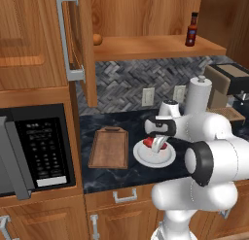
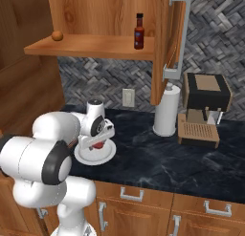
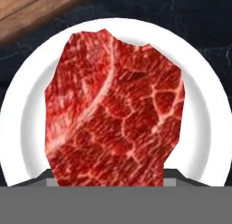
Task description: Pick the steak from the plate and place it on the cutting board. Then pick the condiment bottle from the cabinet and place it next to the cutting board.
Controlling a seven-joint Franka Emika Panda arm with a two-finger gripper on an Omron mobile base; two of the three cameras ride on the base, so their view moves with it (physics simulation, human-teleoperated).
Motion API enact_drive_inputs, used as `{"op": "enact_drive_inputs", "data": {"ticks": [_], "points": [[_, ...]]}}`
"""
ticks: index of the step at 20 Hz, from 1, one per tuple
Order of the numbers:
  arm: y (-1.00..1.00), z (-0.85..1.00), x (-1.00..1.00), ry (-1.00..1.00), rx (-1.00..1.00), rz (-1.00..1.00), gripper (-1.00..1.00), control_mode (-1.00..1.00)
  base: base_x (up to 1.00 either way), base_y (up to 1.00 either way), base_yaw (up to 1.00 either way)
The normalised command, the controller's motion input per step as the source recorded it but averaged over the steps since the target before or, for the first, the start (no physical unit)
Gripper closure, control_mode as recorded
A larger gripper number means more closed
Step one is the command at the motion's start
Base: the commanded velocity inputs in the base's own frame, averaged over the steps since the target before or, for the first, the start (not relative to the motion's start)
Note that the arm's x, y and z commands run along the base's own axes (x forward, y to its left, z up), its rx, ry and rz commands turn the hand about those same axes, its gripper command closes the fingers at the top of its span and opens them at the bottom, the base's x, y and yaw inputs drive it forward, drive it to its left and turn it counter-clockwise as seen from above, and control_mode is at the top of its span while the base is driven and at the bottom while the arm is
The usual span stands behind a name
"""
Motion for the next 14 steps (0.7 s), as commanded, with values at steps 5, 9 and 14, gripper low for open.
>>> {"op": "enact_drive_inputs", "data": {"ticks": [5,9,14], "points": [[0.05,0.21,0.00,0.00,0.01,0.01,1.00,-1.00,0.00,0.00,0.00],[0.14,0.14,0.00,0.00,0.00,0.01,1.00,-1.00,0.00,0.00,0.00],[0.20,0.03,0.00,0.00,0.00,0.01,1.00,-1.00,0.00,0.00,0.00]]}}
